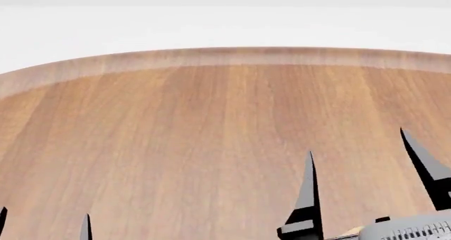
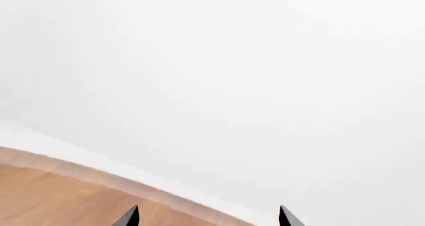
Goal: Put the chocolate pudding to the left of the plate.
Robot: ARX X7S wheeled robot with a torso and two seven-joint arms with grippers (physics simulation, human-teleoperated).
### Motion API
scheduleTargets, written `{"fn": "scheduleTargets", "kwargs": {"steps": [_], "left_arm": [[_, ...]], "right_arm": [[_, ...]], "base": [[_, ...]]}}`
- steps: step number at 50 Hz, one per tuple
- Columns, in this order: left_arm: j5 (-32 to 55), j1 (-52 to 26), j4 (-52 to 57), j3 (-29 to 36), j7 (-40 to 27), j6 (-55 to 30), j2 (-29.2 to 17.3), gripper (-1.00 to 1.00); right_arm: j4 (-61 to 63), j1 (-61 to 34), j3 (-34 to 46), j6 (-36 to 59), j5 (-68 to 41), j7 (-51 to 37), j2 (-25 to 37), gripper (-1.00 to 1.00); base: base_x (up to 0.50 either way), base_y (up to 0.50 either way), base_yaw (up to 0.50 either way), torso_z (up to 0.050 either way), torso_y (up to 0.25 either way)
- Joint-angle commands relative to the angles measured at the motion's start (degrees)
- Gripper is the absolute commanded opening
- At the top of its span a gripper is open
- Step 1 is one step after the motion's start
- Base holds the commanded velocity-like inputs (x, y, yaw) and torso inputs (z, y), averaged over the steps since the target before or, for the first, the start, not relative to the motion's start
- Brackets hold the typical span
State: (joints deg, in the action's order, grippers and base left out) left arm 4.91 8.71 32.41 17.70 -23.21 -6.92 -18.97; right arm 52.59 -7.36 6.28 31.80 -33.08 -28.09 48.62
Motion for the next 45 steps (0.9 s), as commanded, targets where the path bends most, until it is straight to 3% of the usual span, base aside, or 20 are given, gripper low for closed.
{"fn": "scheduleTargets", "kwargs": {"steps": [1,3,6,7,10,13,18,21,25,32,45], "left_arm": [[0.2,-0.1,0.4,-0.3,-0.4,-0.3,-0.3,1.00],[0.3,-0.2,0.7,-0.3,-0.4,-0.5,-0.4,1.00],[0.4,-0.2,0.8,-0.4,-0.5,-0.6,-0.5,1.00],[0.6,-0.3,0.7,-0.5,-0.5,-0.7,-0.5,1.00],[0.4,-0.4,0.6,-0.3,-0.6,-0.7,-0.5,1.00],[0.2,-0.4,0.7,0.0,-0.7,-0.8,-0.4,1.00],[0.3,-0.4,0.6,0.0,-0.7,-0.7,-0.5,1.00],[0.4,-0.2,1.1,0.0,-0.9,-0.8,-0.7,1.00],[0.2,-0.3,0.6,0.3,-0.9,-0.7,-0.6,1.00],[0.2,-0.3,0.6,0.5,-0.9,-0.7,-0.7,1.00],[0.1,-0.5,0.5,0.9,-1.1,-0.8,-0.9,1.00]], "right_arm": [[4.3,-35.5,6.9,23.0,-37.8,9.8,24.0,1.00],[2.1,-43.6,9.4,28.1,-41.9,19.5,23.4,1.00],[-0.8,-51.2,12.8,34.4,-42.5,27.0,21.1,1.00],[-0.4,-52.1,14.3,33.3,-38.4,35.6,21.9,1.00],[0.7,-49.4,16.4,27.2,-30.9,50.4,26.2,1.00],[2.5,-51.1,24.0,32.6,-22.8,61.5,26.9,1.00],[6.7,-45.2,29.4,28.5,-19.2,65.1,29.5,1.00],[6.8,-42.0,31.4,27.0,-19.9,62.5,28.7,1.00],[7.3,-37.3,39.9,23.1,-13.9,60.7,29.1,1.00],[7.3,-38.6,49.2,19.8,-12.9,57.8,29.2,1.00],[5.1,-36.0,55.5,13.6,-9.9,54.2,30.0,1.00]], "base": [[0.00,0.00,0.00,0.000,0.000],[0.00,0.00,0.00,0.000,0.000],[0.00,0.00,0.00,0.000,0.000],[0.00,0.00,0.00,0.000,0.000],[0.00,0.00,0.00,0.000,0.000],[0.00,0.00,0.00,0.000,0.000],[0.00,0.00,0.00,0.000,0.000],[0.00,0.00,0.00,0.000,0.000],[0.00,0.00,0.00,0.000,0.000],[0.00,0.00,0.00,0.000,0.000],[0.00,0.00,0.00,0.000,0.000]]}}
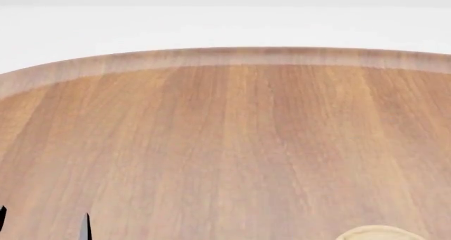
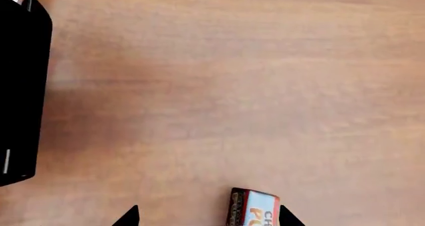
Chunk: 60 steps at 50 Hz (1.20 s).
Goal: Put the chocolate pudding to the left of the plate.
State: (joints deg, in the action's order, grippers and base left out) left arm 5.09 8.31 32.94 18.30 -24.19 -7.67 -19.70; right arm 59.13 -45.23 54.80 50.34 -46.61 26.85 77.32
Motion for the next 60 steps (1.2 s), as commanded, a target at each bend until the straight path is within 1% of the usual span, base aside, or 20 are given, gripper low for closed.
{"fn": "scheduleTargets", "kwargs": {"steps": [1,7,12,23,33,41,52,60], "left_arm": [[0.0,-0.1,-0.1,0.3,-0.2,0.0,-0.1,1.00],[0.0,-0.1,-0.1,0.5,-0.2,0.0,-0.2,1.00],[-0.1,-0.2,-0.3,0.6,-0.3,0.1,-0.2,1.00],[0.0,-0.5,-1.1,1.0,-0.4,0.5,-0.2,1.00],[0.2,-0.6,-1.0,1.1,-0.5,0.3,-0.3,1.00],[0.1,-0.5,-1.2,1.4,-0.6,0.6,-0.4,1.00],[-0.1,-0.6,-1.1,1.8,-0.8,0.3,-0.5,1.00],[-0.1,-0.7,-1.2,2.0,-0.9,0.3,-0.6,1.00]], "right_arm": [[-1.8,1.9,7.0,-5.1,3.5,-0.8,1.3,1.00],[-5.2,2.4,6.6,-8.5,3.4,-1.0,2.5,1.00],[-7.1,4.6,7.7,-12.1,4.8,-2.0,3.8,1.00],[-11.6,9.5,10.5,-19.3,6.7,-4.3,4.0,1.00],[-11.6,9.2,10.3,-18.2,7.4,-3.9,6.1,1.00],[-13.2,8.6,9.1,-21.0,4.7,-4.5,9.6,1.00],[-16.7,9.0,9.2,-24.0,4.1,-4.3,11.2,1.00],[-18.2,9.8,9.7,-25.2,4.3,-4.7,10.9,1.00]], "base": [[0.00,0.00,0.00,0.000,0.000],[0.00,0.00,0.00,0.000,0.000],[0.00,0.00,0.00,0.000,0.000],[0.00,0.00,0.00,0.000,0.000],[0.00,0.00,0.00,0.000,0.000],[0.00,0.00,0.00,0.000,0.000],[0.00,0.00,0.00,0.000,0.000],[0.00,0.00,0.00,0.000,0.000]]}}
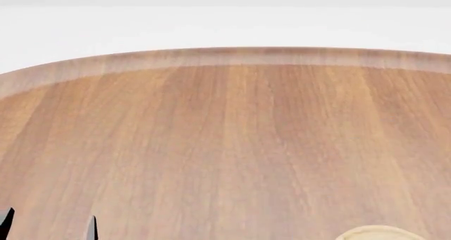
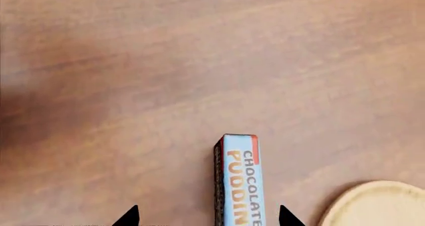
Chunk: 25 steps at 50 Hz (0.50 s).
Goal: Put the chocolate pudding to the left of the plate.
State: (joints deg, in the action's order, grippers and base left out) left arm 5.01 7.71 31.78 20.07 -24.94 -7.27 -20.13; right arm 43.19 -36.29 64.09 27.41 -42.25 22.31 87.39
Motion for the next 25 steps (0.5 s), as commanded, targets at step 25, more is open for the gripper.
{"fn": "scheduleTargets", "kwargs": {"steps": [25], "left_arm": [[0.0,-0.4,-0.3,0.9,-0.4,0.0,-0.4,1.00]], "right_arm": [[-10.9,2.8,1.6,-8.4,-0.6,-1.0,-1.1,1.00]], "base": [[0.00,0.00,0.00,0.000,0.000]]}}
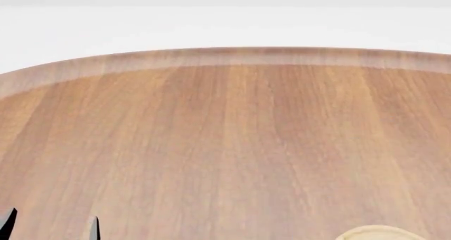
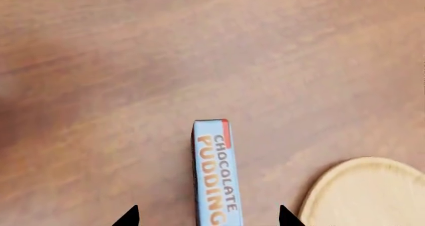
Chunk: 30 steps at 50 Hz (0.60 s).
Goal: Put the chocolate pudding to the left of the plate.
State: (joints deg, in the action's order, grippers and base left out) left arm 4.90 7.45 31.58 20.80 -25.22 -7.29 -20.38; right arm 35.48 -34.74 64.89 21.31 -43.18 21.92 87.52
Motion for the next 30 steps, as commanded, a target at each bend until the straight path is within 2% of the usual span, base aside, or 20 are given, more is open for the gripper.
{"fn": "scheduleTargets", "kwargs": {"steps": [1,30], "left_arm": [[0.1,-0.1,0.0,0.2,-0.1,-0.1,-0.2,1.00],[0.0,-0.5,-0.8,1.2,-0.3,0.2,-0.3,1.00]], "right_arm": [[-3.6,1.3,0.8,-2.4,0.3,-0.8,-1.5,1.00],[-13.1,4.6,3.0,-6.5,1.2,-1.2,-6.5,1.00]], "base": [[0.00,0.00,0.00,0.000,0.000],[0.00,0.00,0.00,0.000,0.000]]}}
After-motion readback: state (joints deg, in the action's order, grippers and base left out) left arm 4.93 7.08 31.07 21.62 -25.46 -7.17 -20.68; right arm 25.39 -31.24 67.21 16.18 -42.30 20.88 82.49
